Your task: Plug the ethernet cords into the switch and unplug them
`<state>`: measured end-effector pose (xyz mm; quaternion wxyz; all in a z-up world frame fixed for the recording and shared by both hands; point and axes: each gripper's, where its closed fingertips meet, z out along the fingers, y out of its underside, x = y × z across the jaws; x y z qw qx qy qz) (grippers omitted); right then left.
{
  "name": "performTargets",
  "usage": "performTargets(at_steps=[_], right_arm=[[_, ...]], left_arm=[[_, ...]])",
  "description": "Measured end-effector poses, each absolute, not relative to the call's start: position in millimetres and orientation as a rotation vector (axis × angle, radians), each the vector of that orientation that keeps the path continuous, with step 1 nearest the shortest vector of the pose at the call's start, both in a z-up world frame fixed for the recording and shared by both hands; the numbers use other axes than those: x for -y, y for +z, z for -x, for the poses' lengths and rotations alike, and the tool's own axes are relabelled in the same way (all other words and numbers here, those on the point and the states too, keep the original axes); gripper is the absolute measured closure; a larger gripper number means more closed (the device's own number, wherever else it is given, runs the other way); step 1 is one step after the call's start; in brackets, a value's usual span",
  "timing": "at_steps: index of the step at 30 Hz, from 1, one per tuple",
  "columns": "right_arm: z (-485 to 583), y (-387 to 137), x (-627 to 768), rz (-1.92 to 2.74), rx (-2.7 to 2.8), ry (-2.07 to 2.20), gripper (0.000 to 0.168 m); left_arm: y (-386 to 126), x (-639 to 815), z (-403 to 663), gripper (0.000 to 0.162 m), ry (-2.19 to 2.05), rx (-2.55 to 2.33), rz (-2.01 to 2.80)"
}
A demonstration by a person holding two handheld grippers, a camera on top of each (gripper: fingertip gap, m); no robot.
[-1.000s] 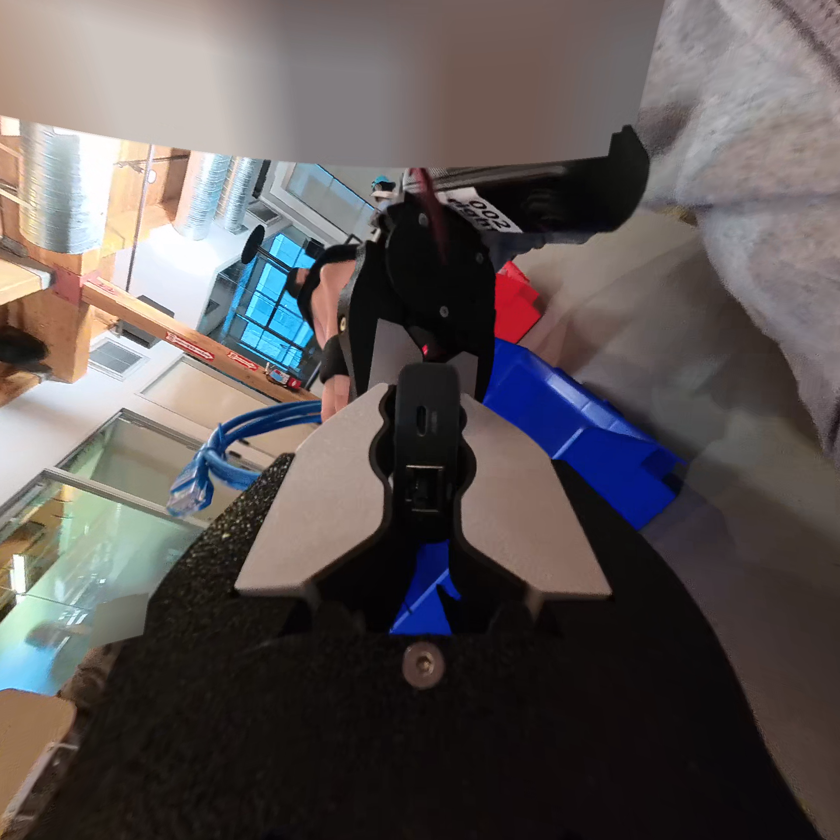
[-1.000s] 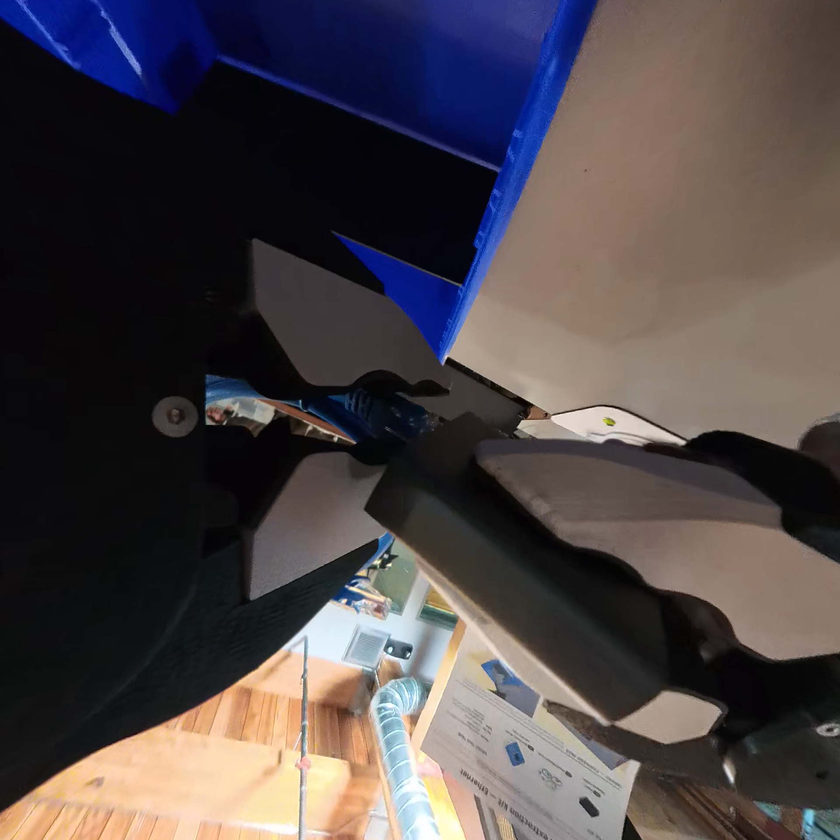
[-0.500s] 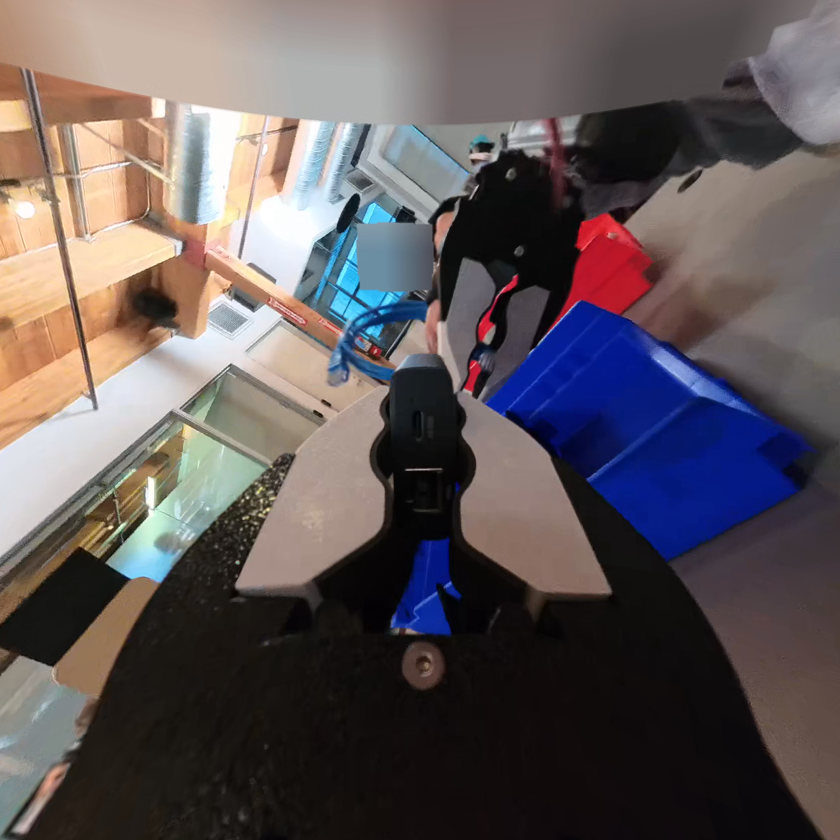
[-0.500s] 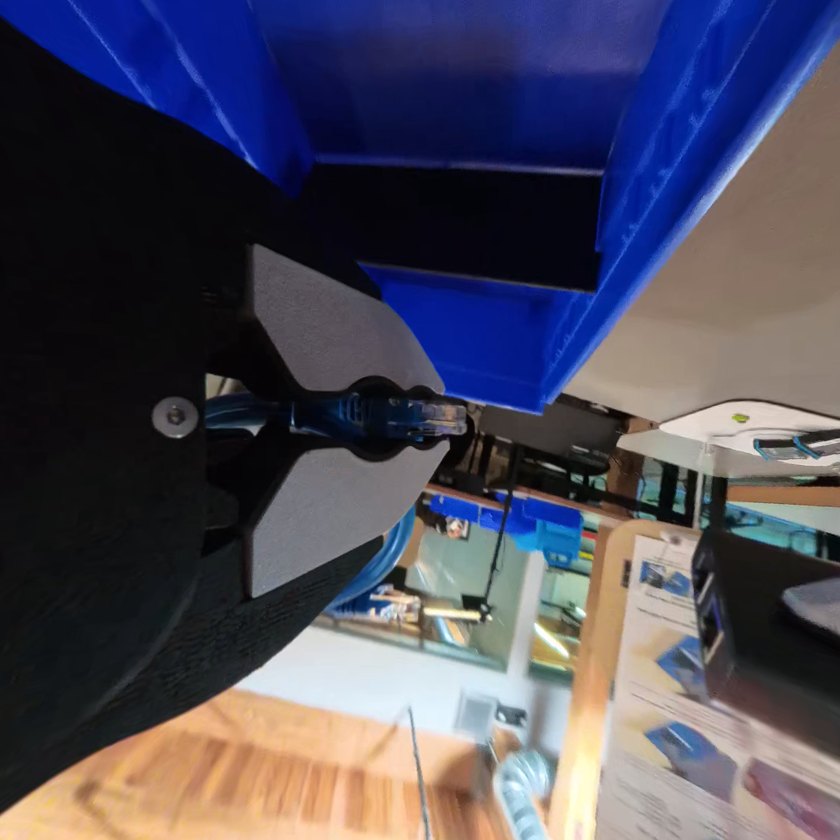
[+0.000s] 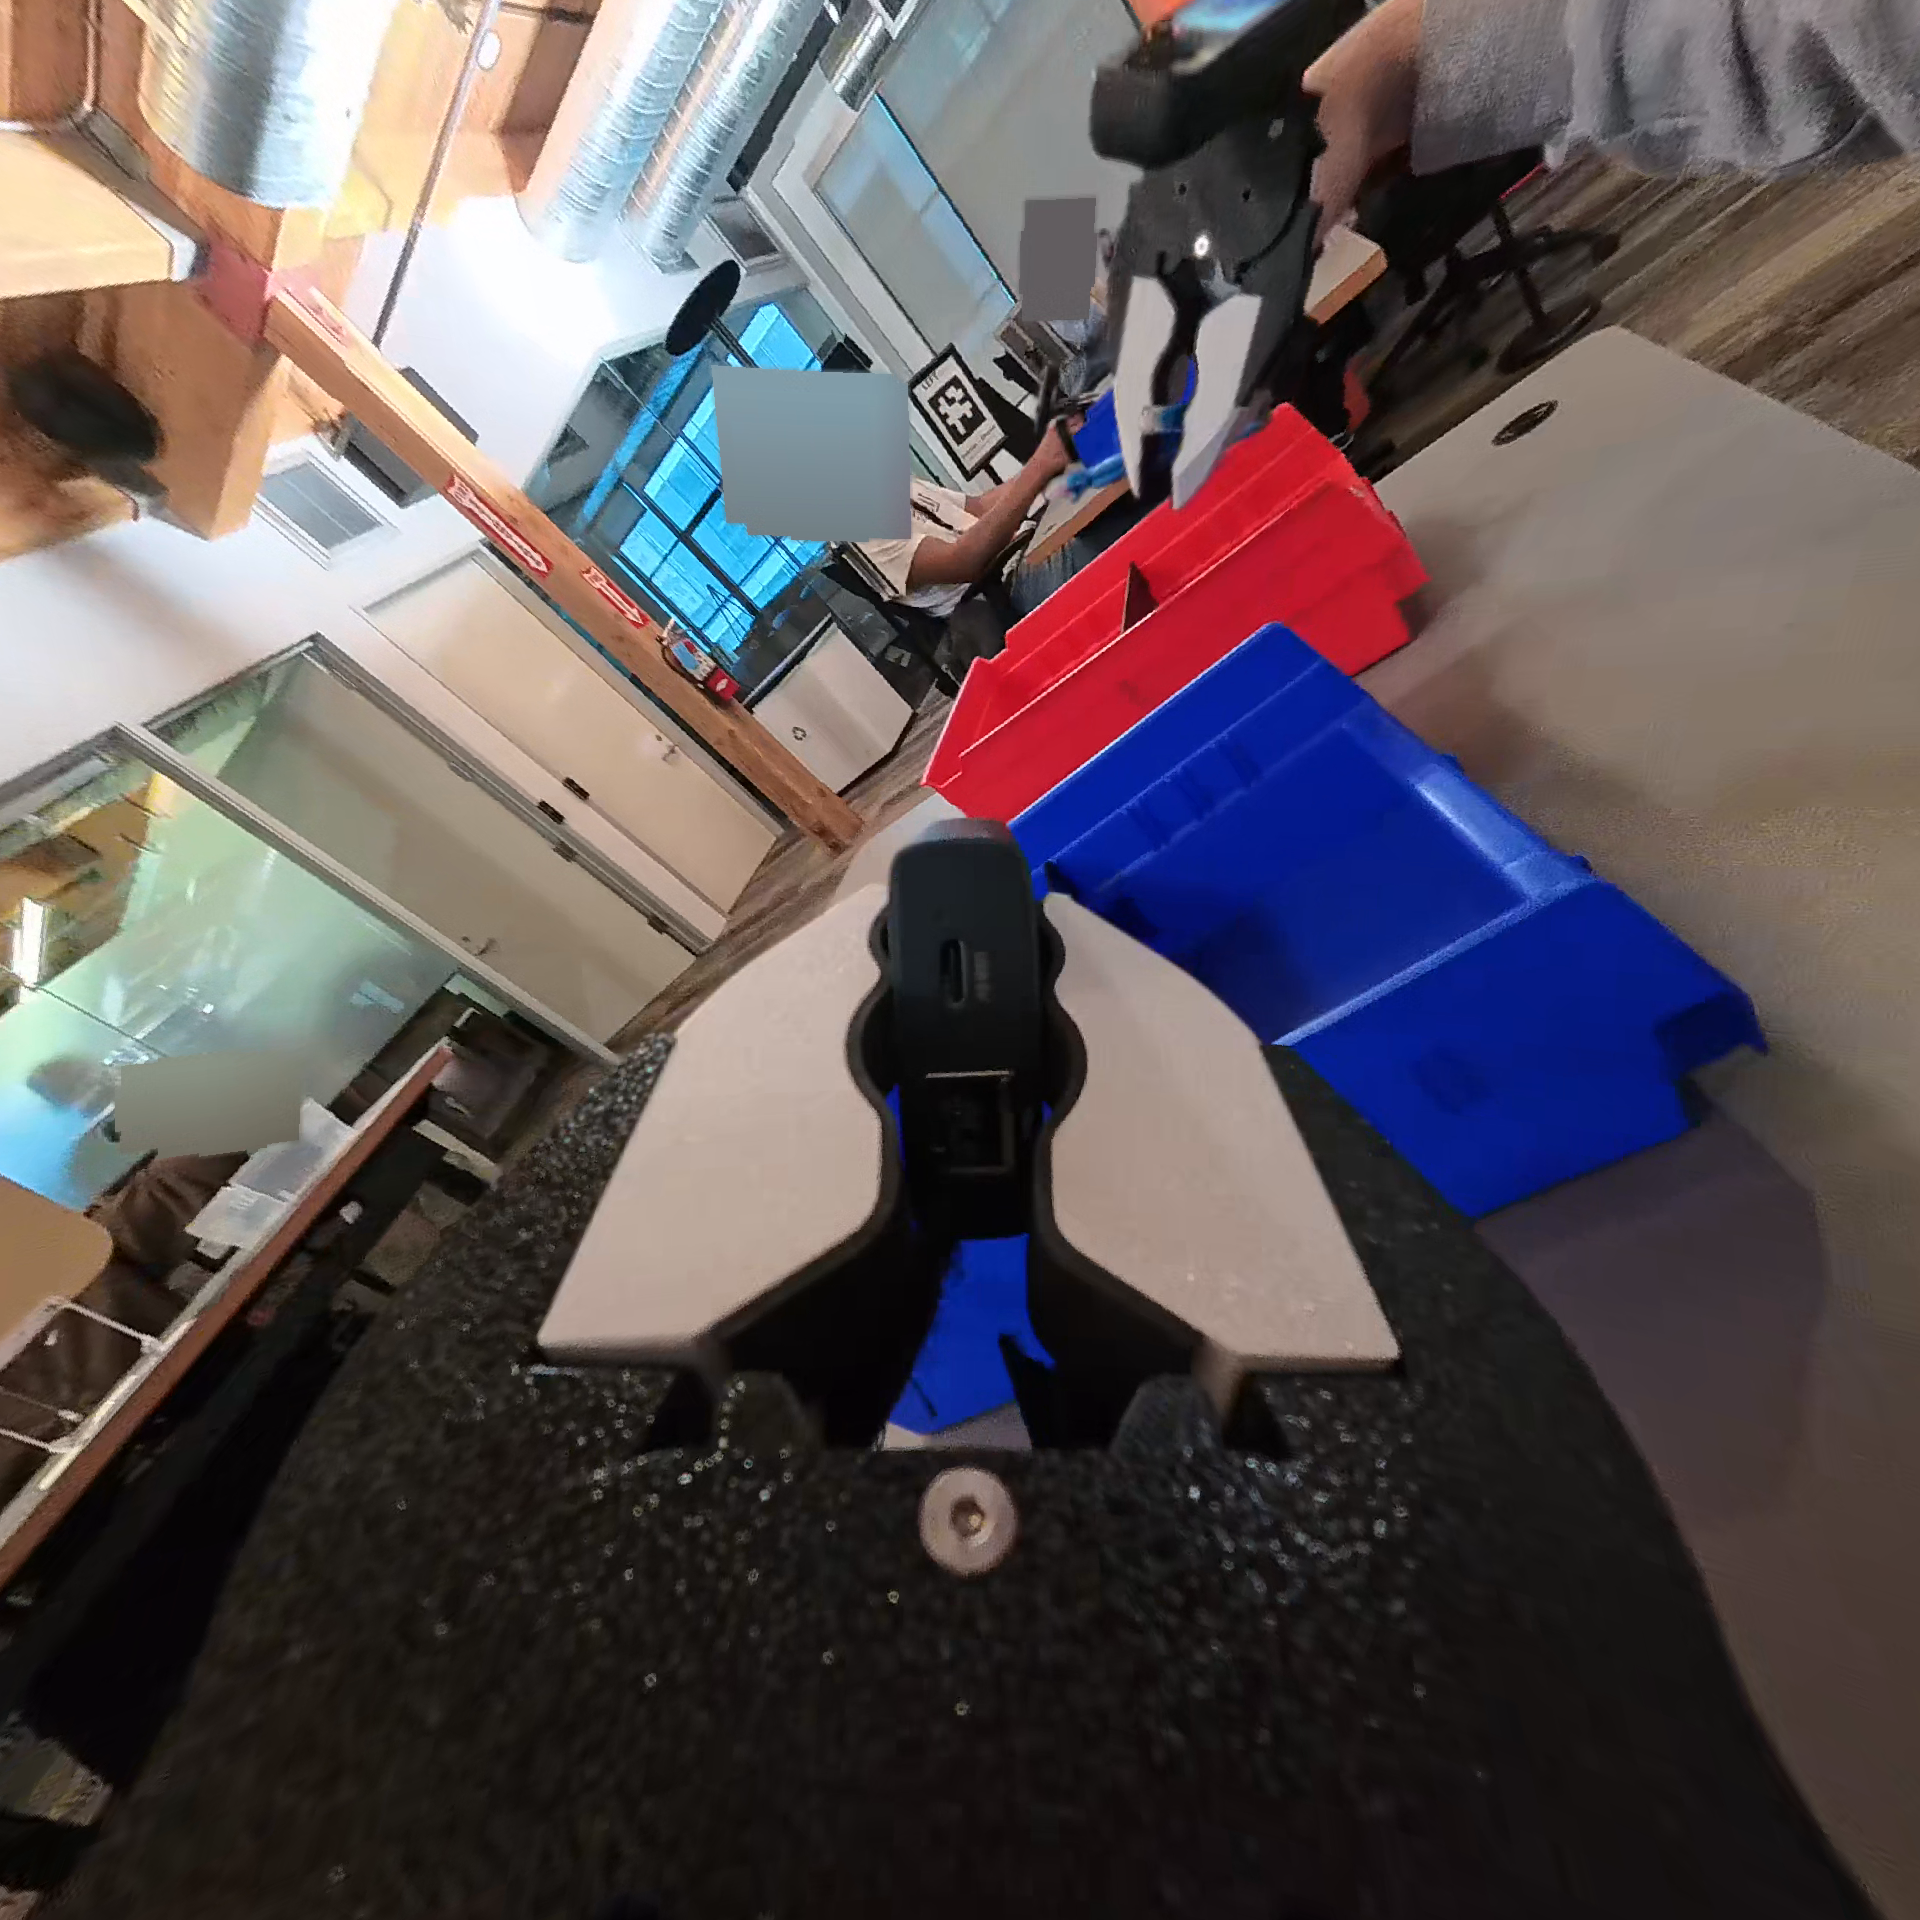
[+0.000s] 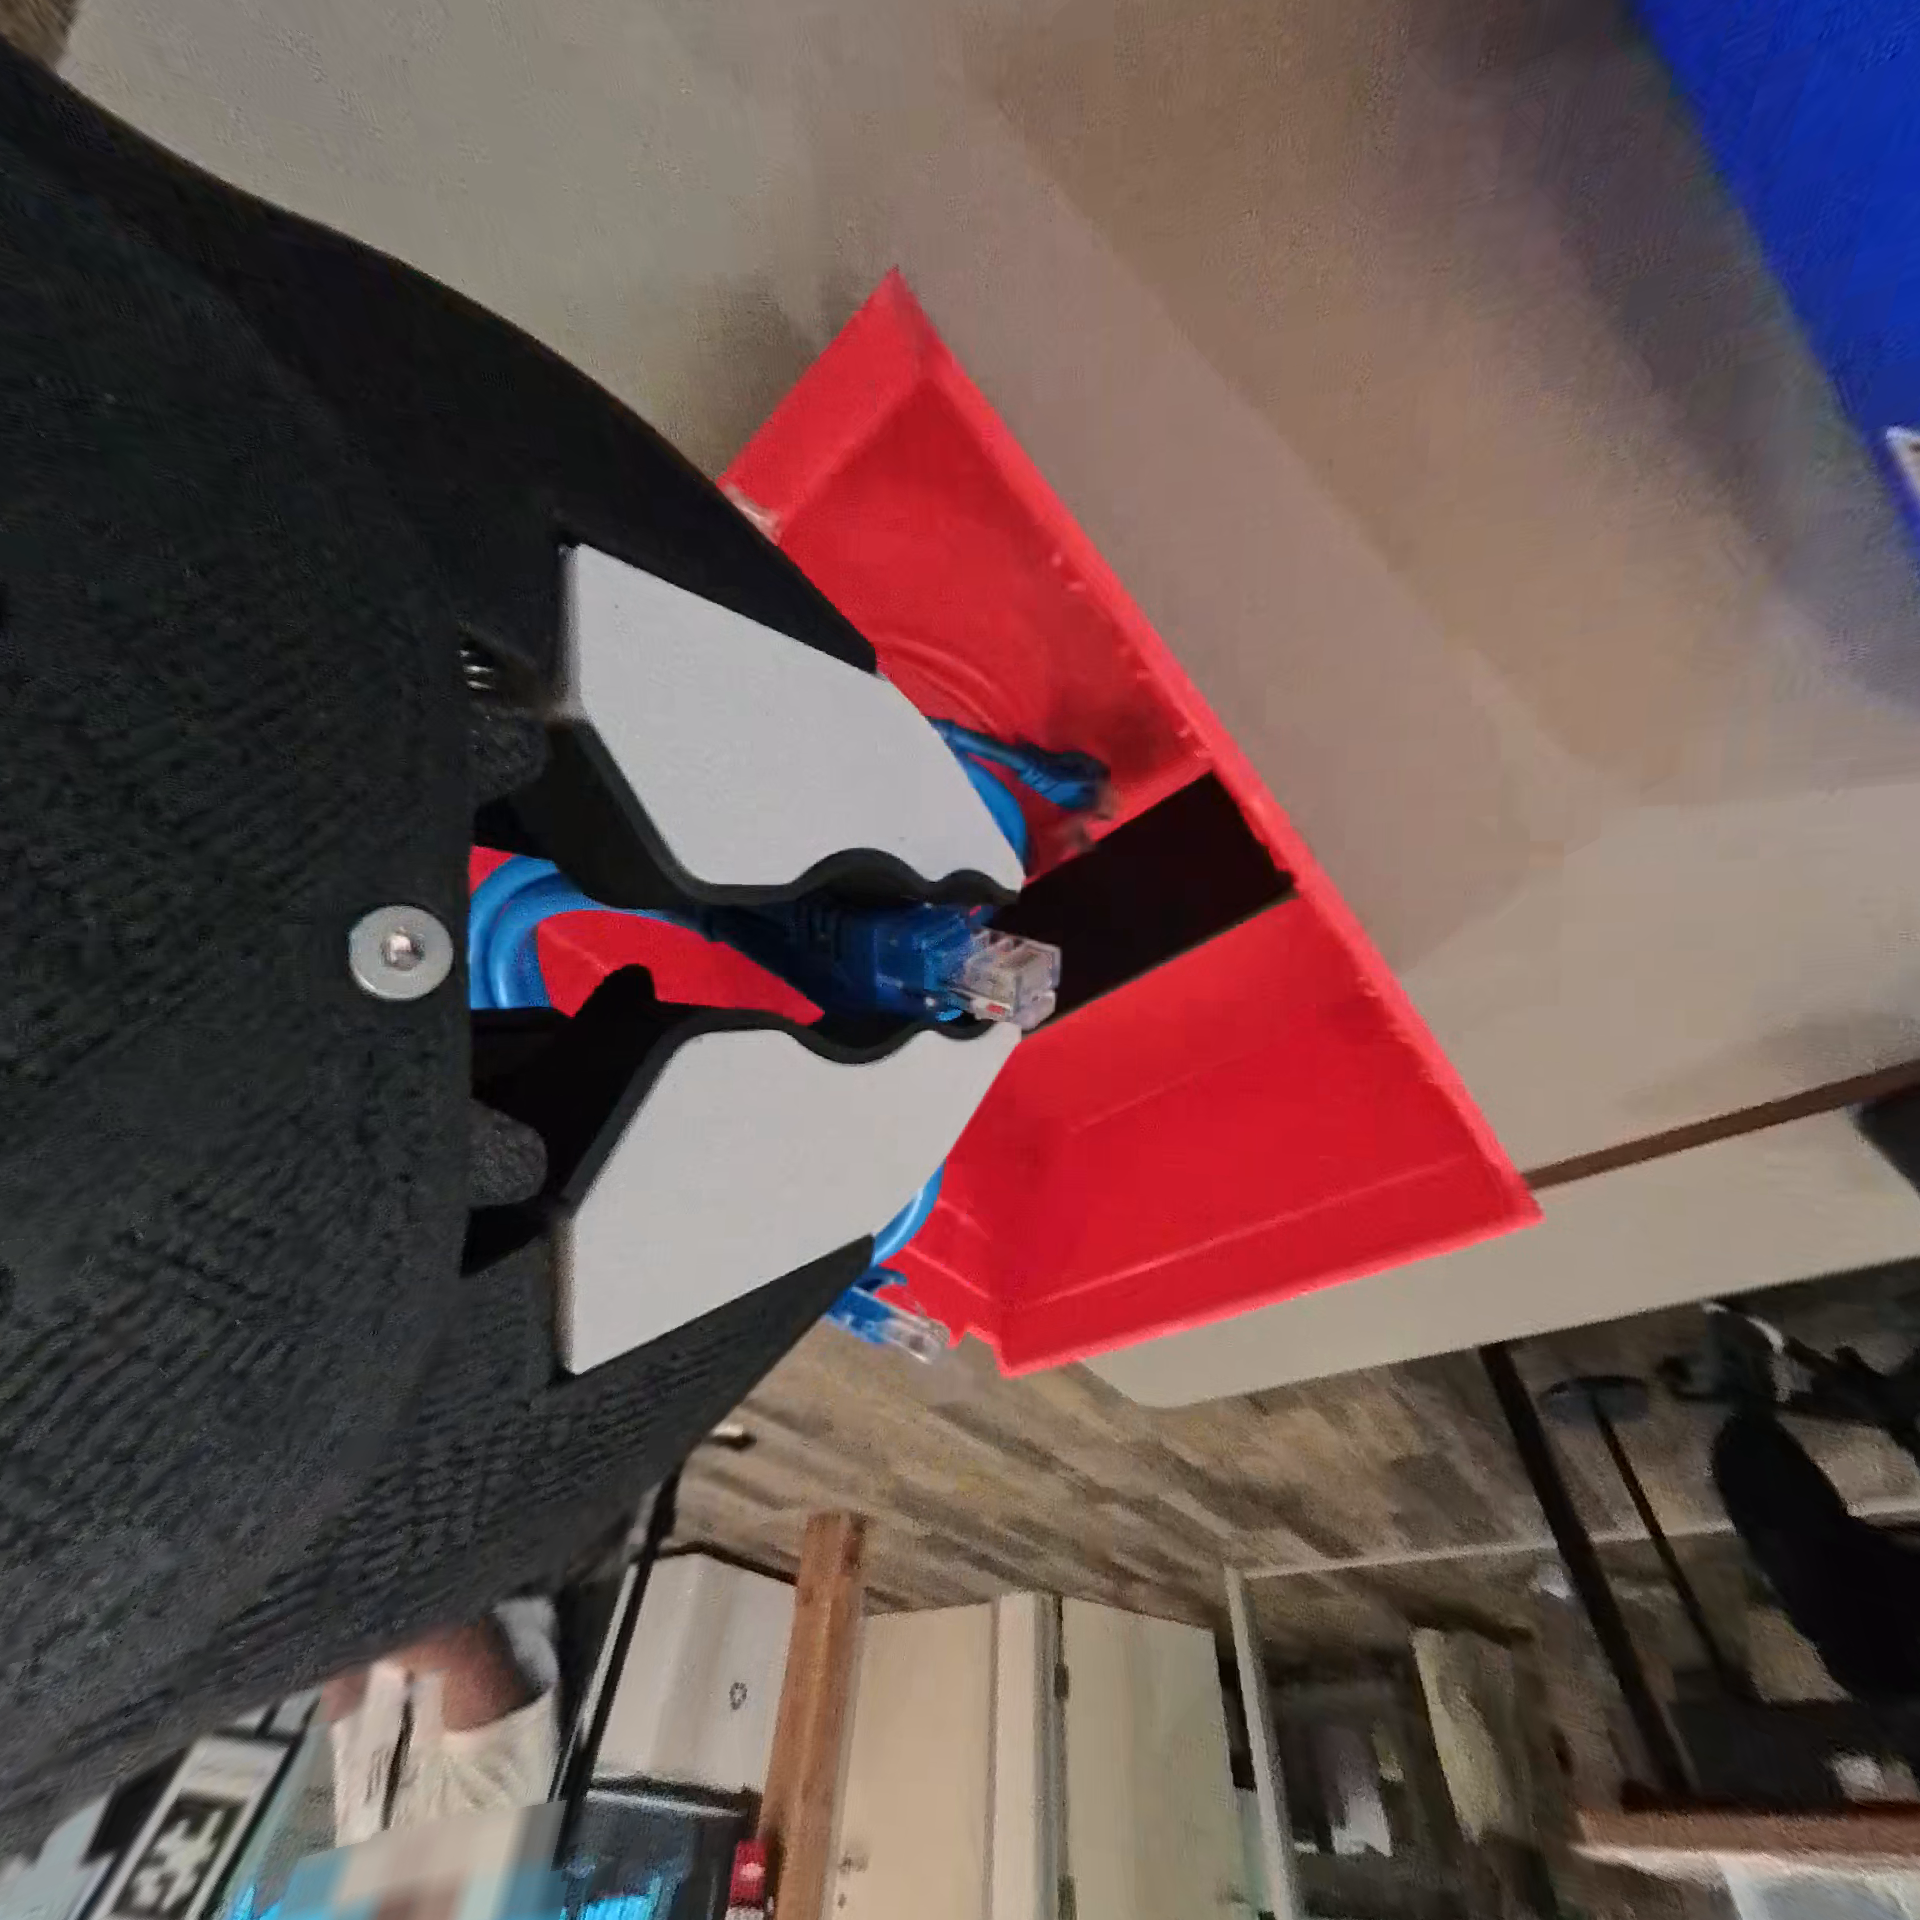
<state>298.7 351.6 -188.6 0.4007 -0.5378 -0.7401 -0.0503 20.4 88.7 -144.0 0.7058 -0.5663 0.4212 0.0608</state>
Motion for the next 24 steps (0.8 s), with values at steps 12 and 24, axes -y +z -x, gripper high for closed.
performTargets(at_steps=[12, 24], right_arm=[[-254, -170, -317, 1.480, 1.712, 0.415, 0.116], [-65, -157, -74, 0.643, 1.904, 0.806, 0.136]], left_arm=[[-139, -92, -40, 0.140, 0.027, -0.933, 1.298], [-150, -74, -63, 0.140, -0.163, -1.044, 1.306]])
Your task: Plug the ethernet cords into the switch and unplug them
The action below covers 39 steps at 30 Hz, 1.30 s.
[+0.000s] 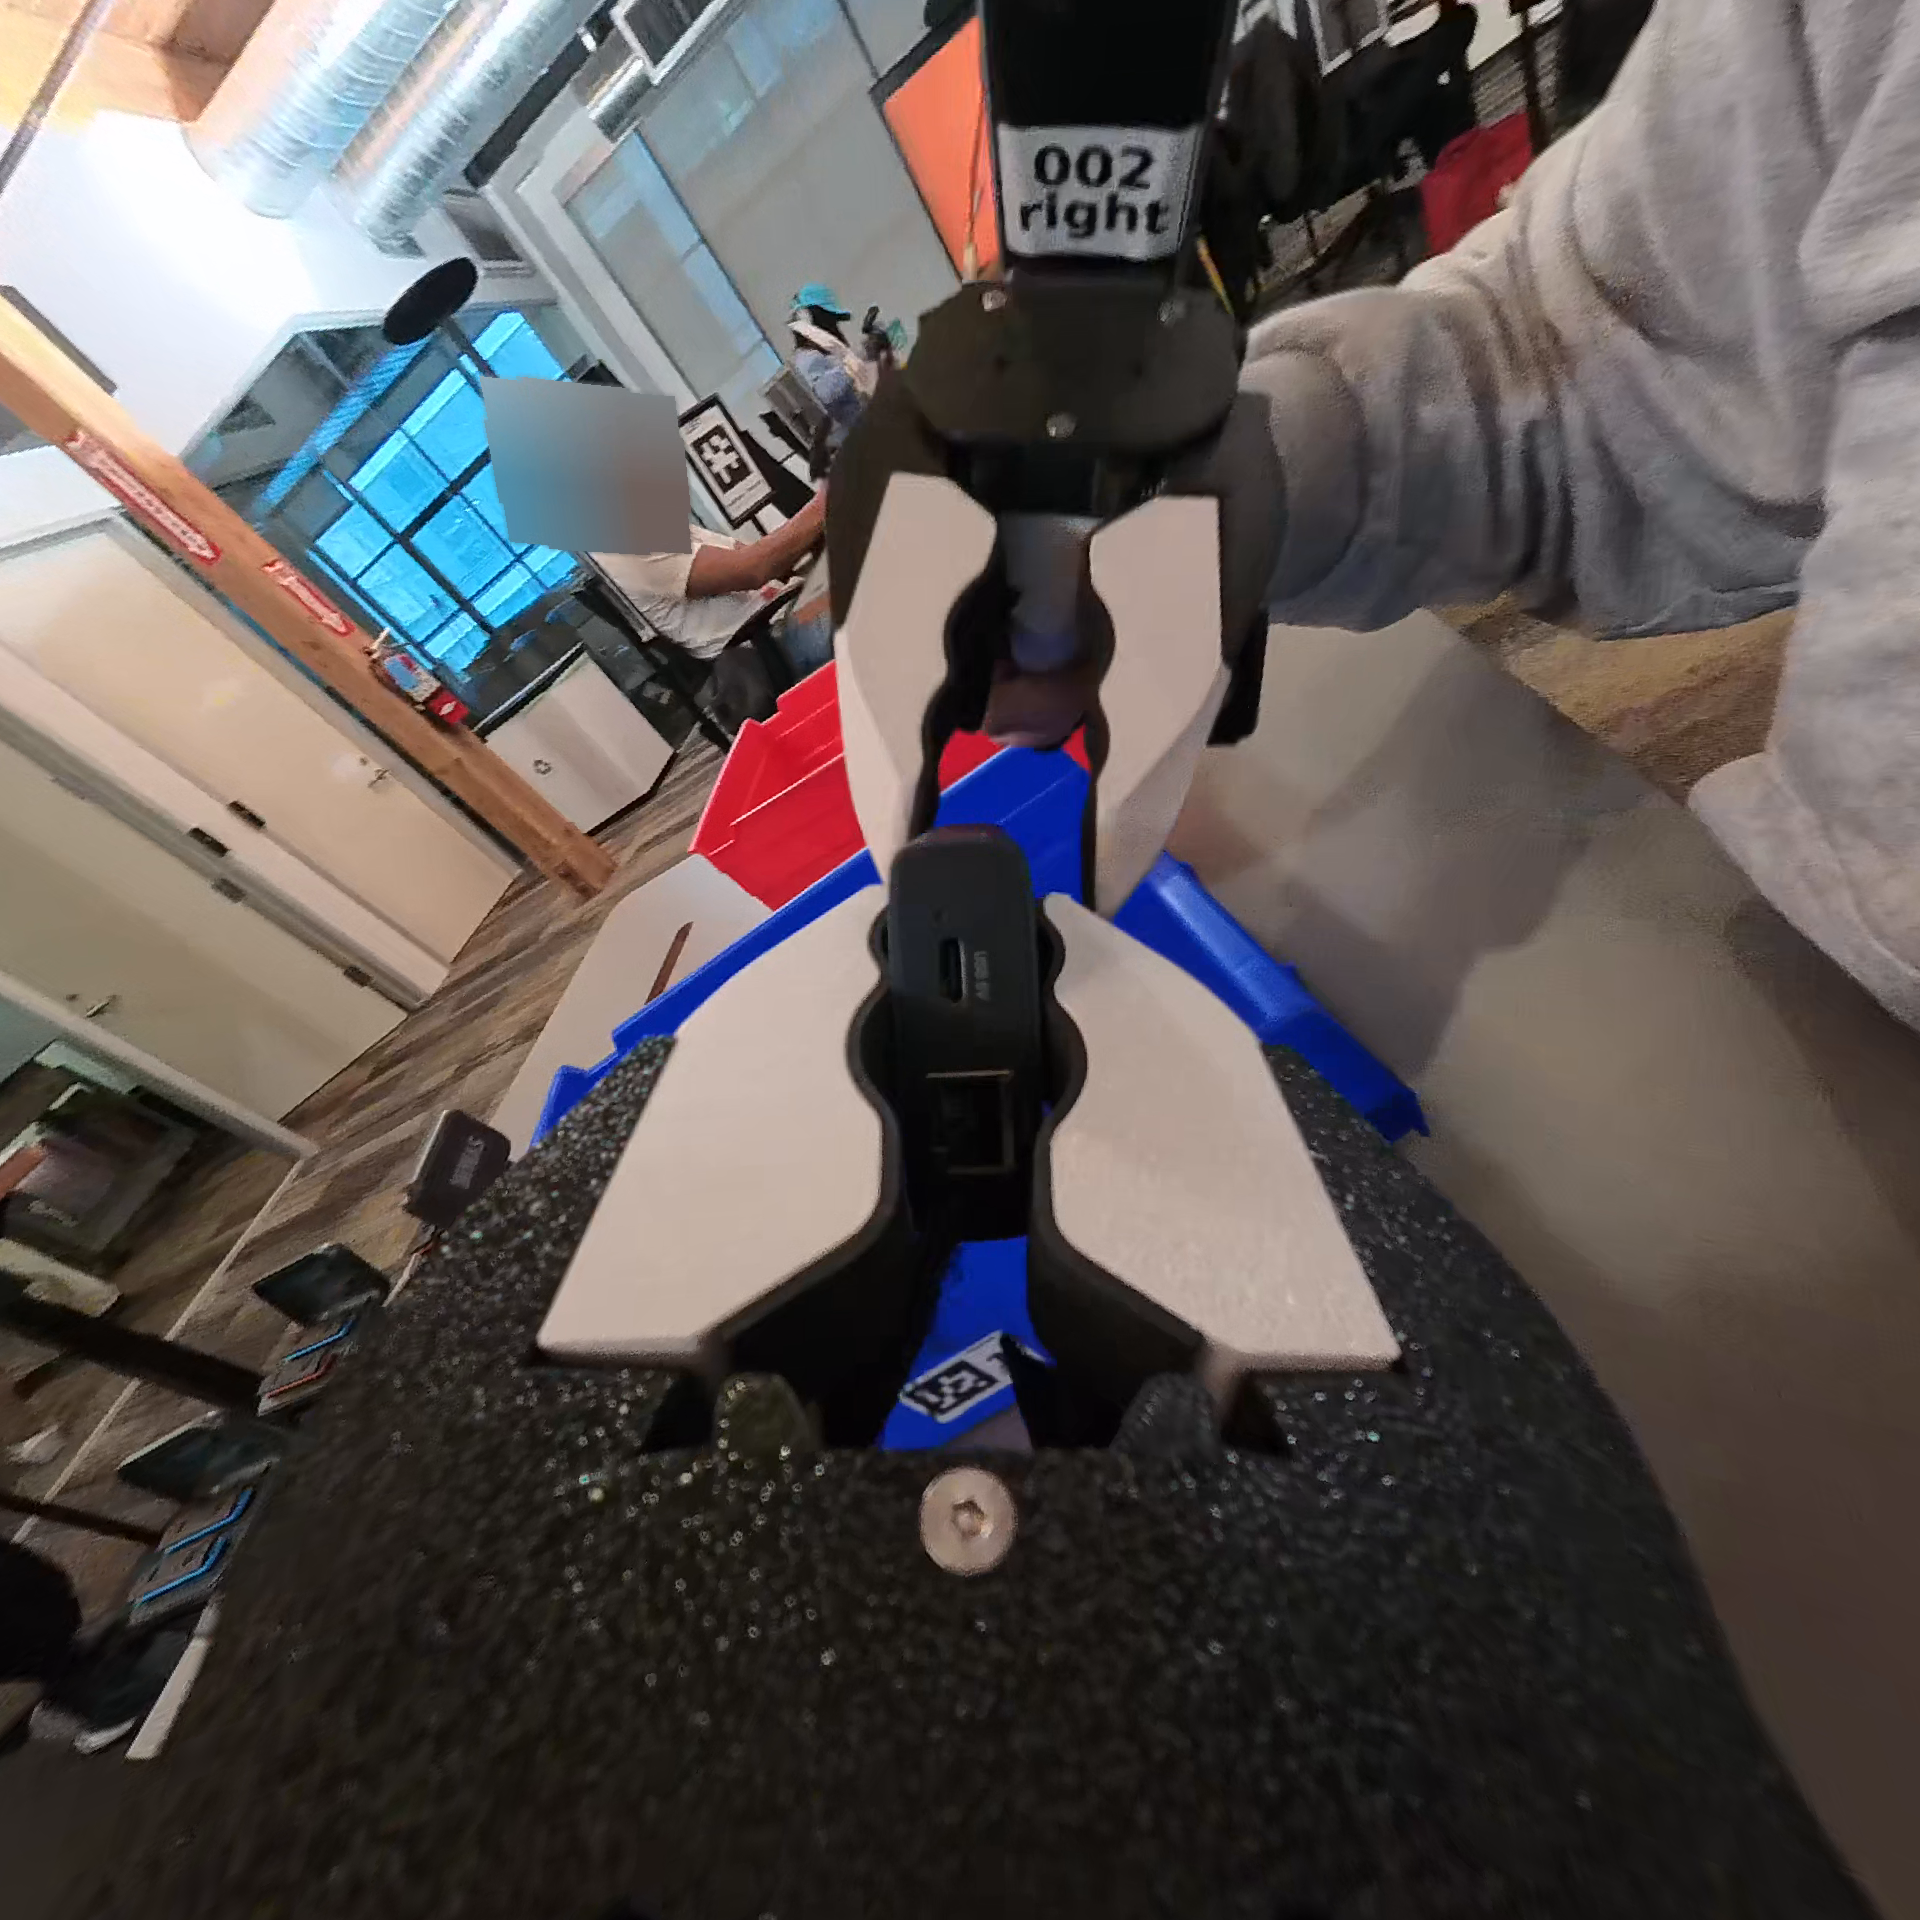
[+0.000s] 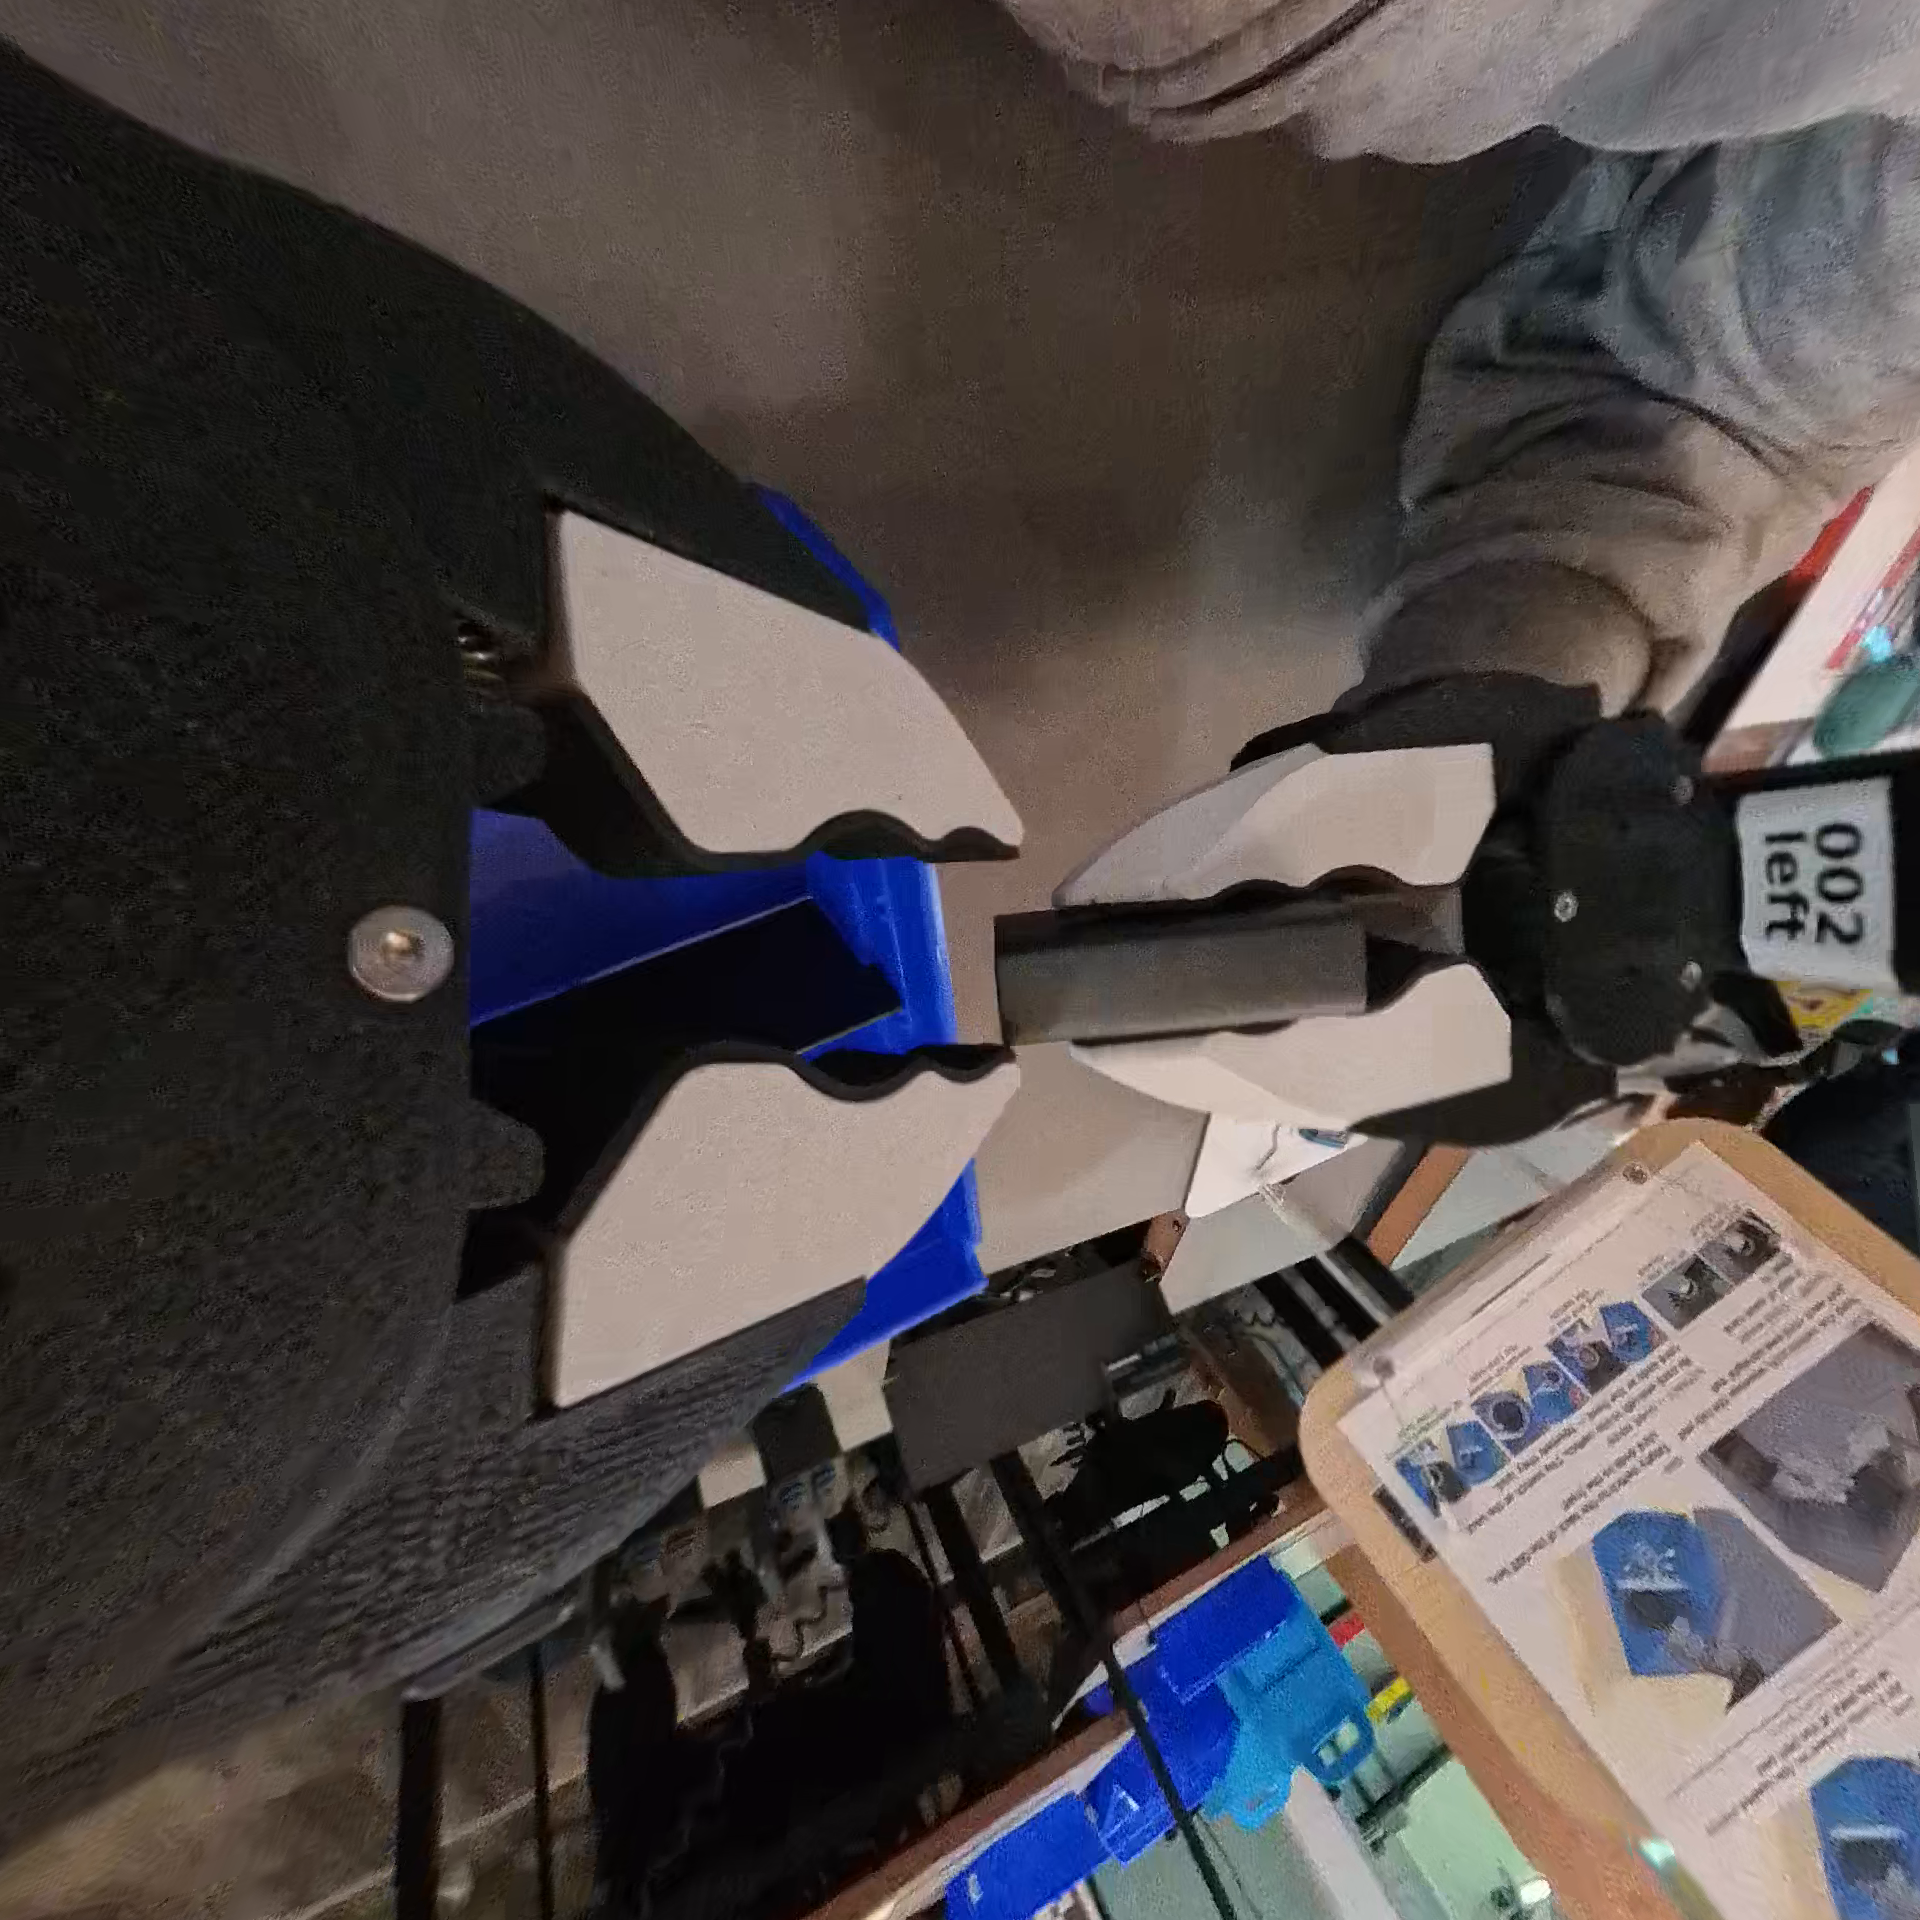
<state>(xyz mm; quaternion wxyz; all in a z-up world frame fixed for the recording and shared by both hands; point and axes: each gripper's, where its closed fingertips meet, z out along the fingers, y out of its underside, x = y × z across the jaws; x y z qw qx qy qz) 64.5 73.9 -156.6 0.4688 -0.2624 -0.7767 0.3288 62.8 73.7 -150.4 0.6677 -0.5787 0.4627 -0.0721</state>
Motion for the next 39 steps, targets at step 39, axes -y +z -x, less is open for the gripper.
performTargets(at_steps=[39], right_arm=[[-193, -150, -436, 1.604, 1.271, -0.186, 0.114]], left_arm=[[-179, -133, 131, 0.096, 0.241, -0.300, 1.190]])
